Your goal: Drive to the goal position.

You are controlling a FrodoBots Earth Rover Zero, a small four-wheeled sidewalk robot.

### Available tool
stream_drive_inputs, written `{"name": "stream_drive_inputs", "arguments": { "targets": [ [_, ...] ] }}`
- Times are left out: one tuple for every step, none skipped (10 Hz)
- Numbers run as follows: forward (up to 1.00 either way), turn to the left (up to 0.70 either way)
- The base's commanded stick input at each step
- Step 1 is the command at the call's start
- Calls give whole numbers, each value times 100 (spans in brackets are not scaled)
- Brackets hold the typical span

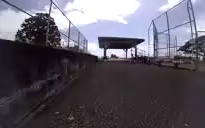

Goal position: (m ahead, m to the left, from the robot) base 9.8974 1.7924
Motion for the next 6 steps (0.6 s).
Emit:
{"name": "stream_drive_inputs", "arguments": {
  "targets": [
    [70, 1],
    [70, 1],
    [70, 1],
    [70, 1],
    [70, 1],
    [70, 0]
  ]
}}
